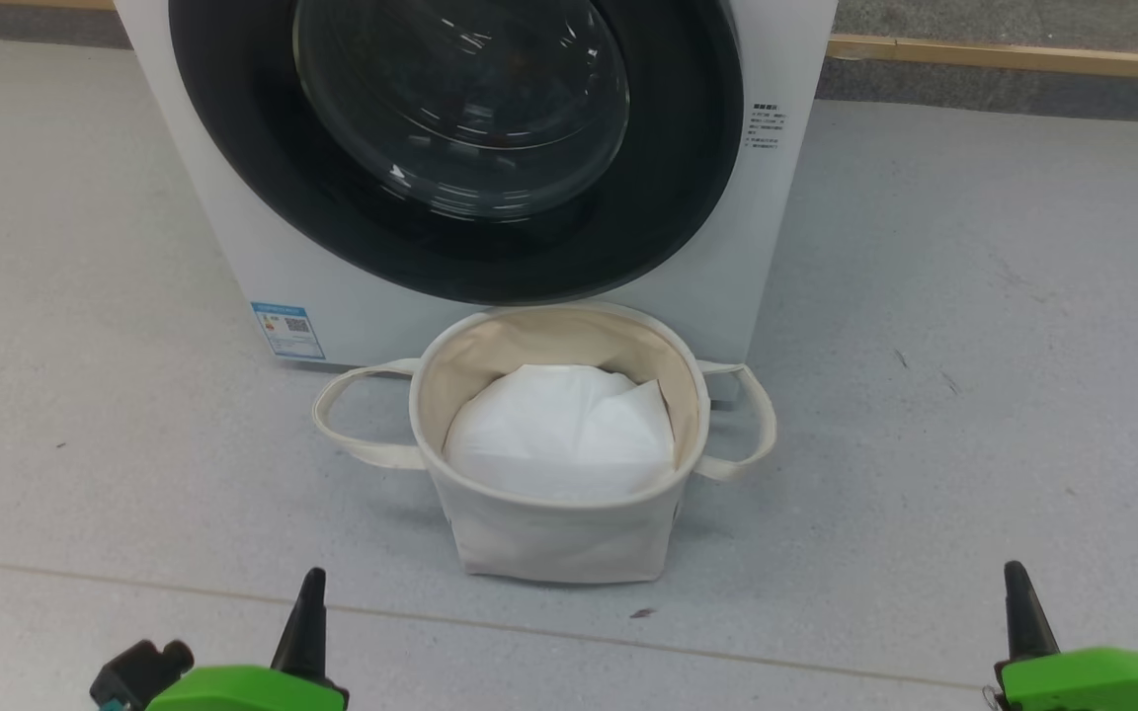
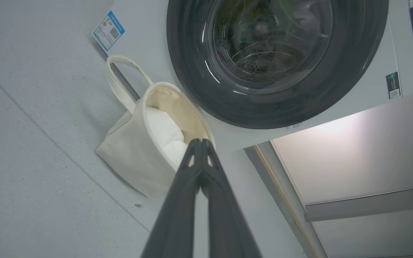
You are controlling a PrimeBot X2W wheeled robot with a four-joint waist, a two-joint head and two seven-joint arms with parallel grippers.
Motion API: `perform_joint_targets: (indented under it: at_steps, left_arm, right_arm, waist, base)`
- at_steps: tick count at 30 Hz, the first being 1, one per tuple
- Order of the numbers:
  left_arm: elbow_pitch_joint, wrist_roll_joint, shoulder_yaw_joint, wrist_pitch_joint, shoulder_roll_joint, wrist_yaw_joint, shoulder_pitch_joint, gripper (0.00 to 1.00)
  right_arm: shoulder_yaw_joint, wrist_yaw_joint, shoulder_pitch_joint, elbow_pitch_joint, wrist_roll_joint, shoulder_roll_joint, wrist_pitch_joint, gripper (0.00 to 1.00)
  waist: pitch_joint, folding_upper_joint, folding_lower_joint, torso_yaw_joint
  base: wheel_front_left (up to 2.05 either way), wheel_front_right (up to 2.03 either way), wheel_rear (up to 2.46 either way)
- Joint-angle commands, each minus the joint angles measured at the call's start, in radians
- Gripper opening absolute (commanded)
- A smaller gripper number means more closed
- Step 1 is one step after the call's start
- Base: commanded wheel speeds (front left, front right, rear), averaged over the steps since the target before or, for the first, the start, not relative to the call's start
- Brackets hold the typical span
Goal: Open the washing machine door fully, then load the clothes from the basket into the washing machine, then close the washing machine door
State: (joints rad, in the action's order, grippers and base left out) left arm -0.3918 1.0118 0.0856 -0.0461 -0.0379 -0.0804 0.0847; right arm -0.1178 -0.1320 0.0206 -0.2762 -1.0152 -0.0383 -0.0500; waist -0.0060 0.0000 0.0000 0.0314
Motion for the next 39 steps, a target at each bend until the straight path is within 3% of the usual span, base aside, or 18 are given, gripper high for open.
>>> perform_joint_targets:
  at_steps: [1, 39]
  left_arm:
    - [0.041, 0.032, -0.031, 0.006, -0.008, -0.007, 0.032, 0.00]
    - [0.118, 0.445, -0.154, 0.118, -0.011, -0.039, 0.026, 0.00]
  right_arm:
    - [0.007, 0.001, -0.059, 0.032, -0.033, -0.008, 0.010, 0.00]
    - [0.005, 0.001, -0.110, 0.032, -0.443, -0.011, 0.122, 0.00]
  waist:
    - [0.000, 0.0000, 0.0000, -0.001]
    - [0.007, 0.0000, 0.0000, -0.023]
  base:
    - [0.00, 0.00, 0.00]
    - [0.00, 0.00, 0.00]
